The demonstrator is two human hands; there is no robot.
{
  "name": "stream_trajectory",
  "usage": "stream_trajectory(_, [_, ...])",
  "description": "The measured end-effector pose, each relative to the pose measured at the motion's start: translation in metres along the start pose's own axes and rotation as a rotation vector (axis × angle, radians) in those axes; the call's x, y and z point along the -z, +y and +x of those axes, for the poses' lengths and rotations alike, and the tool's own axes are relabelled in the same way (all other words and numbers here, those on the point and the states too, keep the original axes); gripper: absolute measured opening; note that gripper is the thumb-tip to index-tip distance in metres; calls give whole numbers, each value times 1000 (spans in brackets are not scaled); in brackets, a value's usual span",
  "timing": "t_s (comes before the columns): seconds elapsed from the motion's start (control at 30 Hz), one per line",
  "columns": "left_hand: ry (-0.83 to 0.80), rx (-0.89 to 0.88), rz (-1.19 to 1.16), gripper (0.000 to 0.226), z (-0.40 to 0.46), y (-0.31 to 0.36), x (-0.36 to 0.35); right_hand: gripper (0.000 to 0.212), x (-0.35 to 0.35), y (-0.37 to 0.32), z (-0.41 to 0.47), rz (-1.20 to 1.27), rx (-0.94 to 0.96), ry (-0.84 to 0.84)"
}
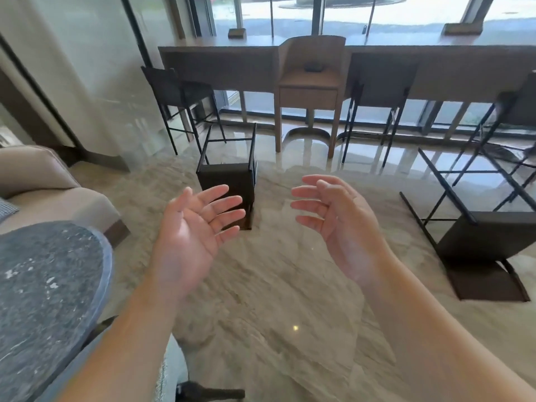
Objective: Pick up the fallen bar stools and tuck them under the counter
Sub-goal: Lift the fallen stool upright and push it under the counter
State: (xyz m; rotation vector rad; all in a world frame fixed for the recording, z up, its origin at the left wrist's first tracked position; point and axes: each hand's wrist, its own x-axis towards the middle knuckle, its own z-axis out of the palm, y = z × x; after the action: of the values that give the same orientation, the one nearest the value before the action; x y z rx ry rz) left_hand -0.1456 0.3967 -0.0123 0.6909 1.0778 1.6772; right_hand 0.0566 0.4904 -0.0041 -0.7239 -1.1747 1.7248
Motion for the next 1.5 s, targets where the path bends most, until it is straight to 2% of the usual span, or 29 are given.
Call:
stream_trajectory(0.37, [80, -26, 34, 55, 132, 9, 17, 28, -7, 18, 162, -7, -77, -80])
stream_trajectory(0.57, [106, -45, 2, 53, 219, 18, 80, 17, -43, 54, 257, -42, -107, -98])
stream_trajectory(0.8, [112, -13, -69, 55, 348, 51, 173, 18, -126, 87, 393, -119, -146, -95])
stream_trajectory(1.03, [96, 5, -63, 52, 446, 88, 227, 19, -184, 111, 498, -137, -156, -101])
stream_trajectory(1.27, [118, 26, -58, 52, 526, 97, 264, 18, -212, 140, 586, -105, -186, -104])
stream_trajectory(1.5, [151, 84, 11, 46, 630, 74, 296, 18, -207, 192, 687, -89, -240, -69])
